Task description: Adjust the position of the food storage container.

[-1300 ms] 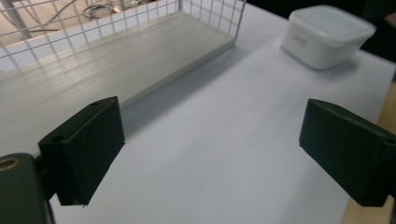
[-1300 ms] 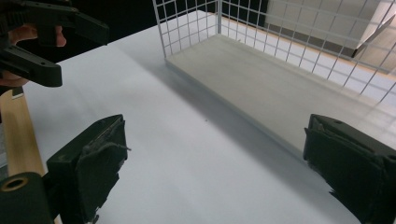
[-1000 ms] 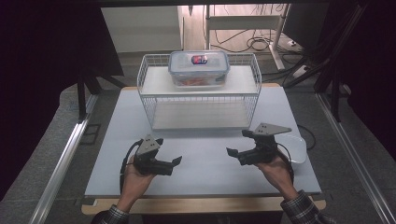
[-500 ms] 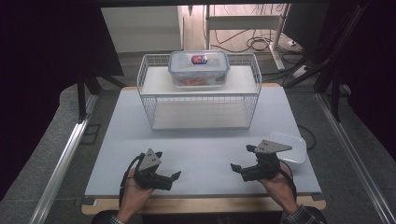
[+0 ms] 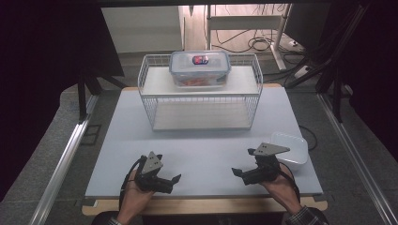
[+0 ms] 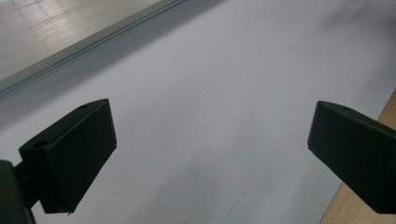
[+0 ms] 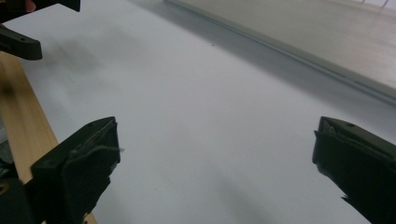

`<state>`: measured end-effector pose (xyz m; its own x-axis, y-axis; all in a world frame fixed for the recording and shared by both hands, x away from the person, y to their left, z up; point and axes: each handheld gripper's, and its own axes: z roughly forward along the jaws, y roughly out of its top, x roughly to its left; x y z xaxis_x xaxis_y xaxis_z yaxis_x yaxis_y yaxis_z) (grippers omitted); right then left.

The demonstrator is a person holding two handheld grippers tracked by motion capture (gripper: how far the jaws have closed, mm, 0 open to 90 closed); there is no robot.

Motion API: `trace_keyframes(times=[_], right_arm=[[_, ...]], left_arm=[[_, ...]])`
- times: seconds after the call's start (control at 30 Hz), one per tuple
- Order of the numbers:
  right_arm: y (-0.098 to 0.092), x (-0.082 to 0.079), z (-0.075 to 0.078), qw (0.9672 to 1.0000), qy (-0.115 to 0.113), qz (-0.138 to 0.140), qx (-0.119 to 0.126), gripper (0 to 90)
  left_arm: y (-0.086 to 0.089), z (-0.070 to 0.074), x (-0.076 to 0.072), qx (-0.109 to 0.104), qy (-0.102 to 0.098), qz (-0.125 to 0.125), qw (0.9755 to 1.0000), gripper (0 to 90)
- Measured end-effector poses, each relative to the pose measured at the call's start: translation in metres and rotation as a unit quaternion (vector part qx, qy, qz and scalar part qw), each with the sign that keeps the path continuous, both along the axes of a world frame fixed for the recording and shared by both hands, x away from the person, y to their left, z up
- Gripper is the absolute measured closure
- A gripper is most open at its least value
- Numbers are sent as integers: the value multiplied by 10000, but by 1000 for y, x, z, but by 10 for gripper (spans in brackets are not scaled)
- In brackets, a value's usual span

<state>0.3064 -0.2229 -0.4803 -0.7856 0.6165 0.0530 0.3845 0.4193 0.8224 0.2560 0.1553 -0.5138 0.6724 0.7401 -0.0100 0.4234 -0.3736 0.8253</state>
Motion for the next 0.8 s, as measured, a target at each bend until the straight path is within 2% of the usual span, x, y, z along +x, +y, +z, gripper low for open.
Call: trace_keyframes(times=[0.07,0.2,0.23,0.27,0.33,0.37,0.4,0.47,0.5,0.57,0.6,0.63,0.67,0.7,0.73,0.77,0.8], right_arm=[[-1,0,5,9999,13,-108,15,0],[-10,5,10,9993,259,-246,61,0],[-10,5,10,9993,259,-246,61,0],[-15,7,13,9989,301,-370,50,16],[-19,9,15,9987,316,-395,56,46],[-23,9,18,9986,322,-414,86,93],[-31,11,23,9976,247,-643,53,184],[-40,13,27,9964,122,-834,-25,300],[-40,13,27,9964,122,-834,-25,300],[-56,17,31,9940,-99,-1064,-218,454],[-62,18,32,9932,-118,-1139,-223,495],[-62,18,32,9932,-118,-1139,-223,495],[-76,22,33,9923,-64,-1231,-80,583],[-76,22,33,9923,-64,-1231,-80,583],[-88,25,35,9906,-87,-1362,-53,663],[-88,25,35,9906,-87,-1362,-53,663],[-99,26,37,9888,-172,-1478,-108,728]], left_arm=[[0,0,1,-38,9,2,10000,7],[1,0,1,-65,17,6,10000,8],[1,0,1,-78,33,8,10000,8],[1,-1,2,-80,40,11,10000,8],[1,-1,2,-76,46,3,10000,8],[1,-1,2,-72,47,-1,10000,9],[1,-1,2,-71,47,-3,10000,9],[0,-1,2,-77,43,-17,10000,9],[0,-1,2,-77,43,-17,10000,9],[0,-1,2,-73,46,-18,10000,10],[0,-1,2,-68,52,-26,10000,11],[0,-1,2,-56,61,-39,10000,11],[-1,-2,2,0,66,-67,10000,13],[-1,-2,2,0,66,-67,10000,13],[-2,-2,2,37,52,-98,9999,13],[-2,-2,2,37,52,-98,9999,14],[-3,-2,1,54,29,-111,9999,14]])
